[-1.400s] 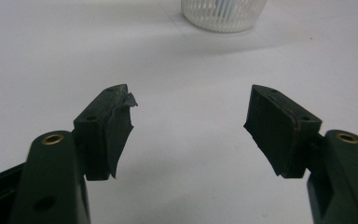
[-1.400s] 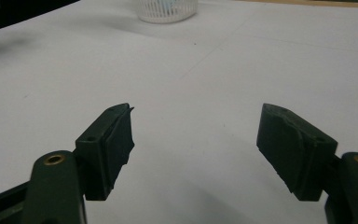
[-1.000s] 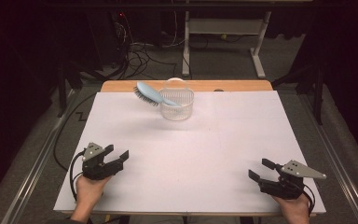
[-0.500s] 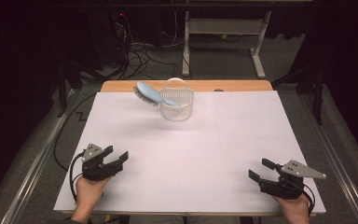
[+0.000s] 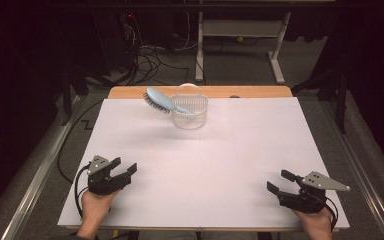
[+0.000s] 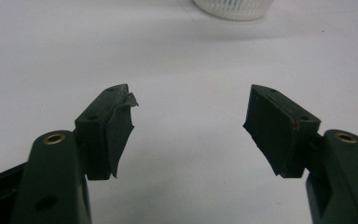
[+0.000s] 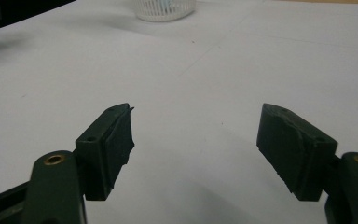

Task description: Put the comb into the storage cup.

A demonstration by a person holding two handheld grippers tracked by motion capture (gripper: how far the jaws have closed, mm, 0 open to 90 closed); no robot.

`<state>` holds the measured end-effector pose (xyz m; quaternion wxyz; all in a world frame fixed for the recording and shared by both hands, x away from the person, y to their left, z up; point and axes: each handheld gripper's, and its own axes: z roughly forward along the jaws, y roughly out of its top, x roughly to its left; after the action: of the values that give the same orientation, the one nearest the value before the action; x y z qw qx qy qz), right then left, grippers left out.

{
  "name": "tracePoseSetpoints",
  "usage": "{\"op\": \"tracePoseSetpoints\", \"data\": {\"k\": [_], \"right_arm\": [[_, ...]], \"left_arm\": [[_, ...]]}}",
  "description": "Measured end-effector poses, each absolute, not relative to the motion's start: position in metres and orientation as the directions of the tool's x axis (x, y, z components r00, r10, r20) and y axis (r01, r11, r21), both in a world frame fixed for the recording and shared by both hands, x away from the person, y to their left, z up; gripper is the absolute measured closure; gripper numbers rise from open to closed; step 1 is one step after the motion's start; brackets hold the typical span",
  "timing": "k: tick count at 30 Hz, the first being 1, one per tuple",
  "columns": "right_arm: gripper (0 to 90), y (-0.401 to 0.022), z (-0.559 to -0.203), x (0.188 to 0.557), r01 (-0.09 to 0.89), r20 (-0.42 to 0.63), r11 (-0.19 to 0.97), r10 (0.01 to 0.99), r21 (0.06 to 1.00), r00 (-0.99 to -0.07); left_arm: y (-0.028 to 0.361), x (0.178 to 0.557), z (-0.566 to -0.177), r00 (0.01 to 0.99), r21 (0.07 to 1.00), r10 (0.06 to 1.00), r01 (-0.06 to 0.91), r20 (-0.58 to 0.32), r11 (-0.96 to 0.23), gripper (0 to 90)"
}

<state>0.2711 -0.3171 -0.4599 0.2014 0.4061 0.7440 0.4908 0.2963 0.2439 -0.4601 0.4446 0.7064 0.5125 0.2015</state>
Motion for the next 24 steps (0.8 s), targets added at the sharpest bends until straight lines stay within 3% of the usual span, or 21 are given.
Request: {"op": "tracePoseSetpoints", "data": {"k": [24], "right_arm": [[27.3,-0.3179,-0.4602,0.2714,0.409,0.100,0.188,0.804,0.893,-0.586]], "left_arm": [[0.2452,0.2912,-0.4691,0.390,0.820,0.902,0.567,-0.183,-0.079,32.6]]}}
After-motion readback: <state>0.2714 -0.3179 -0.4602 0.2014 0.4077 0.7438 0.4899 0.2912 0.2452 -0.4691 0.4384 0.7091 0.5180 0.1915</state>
